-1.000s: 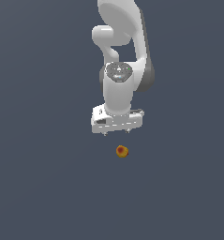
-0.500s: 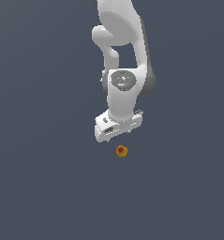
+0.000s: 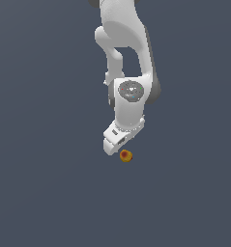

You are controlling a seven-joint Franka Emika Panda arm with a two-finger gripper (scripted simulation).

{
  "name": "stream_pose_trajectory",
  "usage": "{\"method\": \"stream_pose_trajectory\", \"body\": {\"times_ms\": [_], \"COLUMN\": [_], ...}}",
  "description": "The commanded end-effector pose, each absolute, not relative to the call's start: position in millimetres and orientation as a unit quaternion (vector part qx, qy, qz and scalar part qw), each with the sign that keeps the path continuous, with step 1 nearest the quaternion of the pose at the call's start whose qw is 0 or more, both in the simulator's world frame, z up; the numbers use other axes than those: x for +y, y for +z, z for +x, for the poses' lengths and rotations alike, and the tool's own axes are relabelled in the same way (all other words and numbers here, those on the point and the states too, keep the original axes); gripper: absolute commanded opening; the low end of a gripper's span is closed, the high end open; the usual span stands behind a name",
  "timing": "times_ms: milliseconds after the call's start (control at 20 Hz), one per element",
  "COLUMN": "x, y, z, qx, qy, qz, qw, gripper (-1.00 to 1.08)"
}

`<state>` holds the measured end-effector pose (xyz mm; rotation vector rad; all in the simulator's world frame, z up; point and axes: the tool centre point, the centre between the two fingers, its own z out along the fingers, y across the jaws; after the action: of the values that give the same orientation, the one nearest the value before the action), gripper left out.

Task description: Pick up the object and move it to a goal position.

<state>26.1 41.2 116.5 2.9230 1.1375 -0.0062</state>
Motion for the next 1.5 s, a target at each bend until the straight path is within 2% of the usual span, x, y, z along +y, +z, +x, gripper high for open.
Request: {"method": "stream_pose_trajectory", "body": {"times_ms": [0,700,1450], "x": [44.0,57.1,59.2], "y": [111.3,89.0,75.4], "z": [27.4,32.8,33.4], "qx": [0.399,0.547,0.571], "qy": [-0.002,-0.001,0.000], "qz": [0.917,0.837,0.821], "qw": [0.003,0.001,0.000], "gripper": [1.00,1.00,1.00]}}
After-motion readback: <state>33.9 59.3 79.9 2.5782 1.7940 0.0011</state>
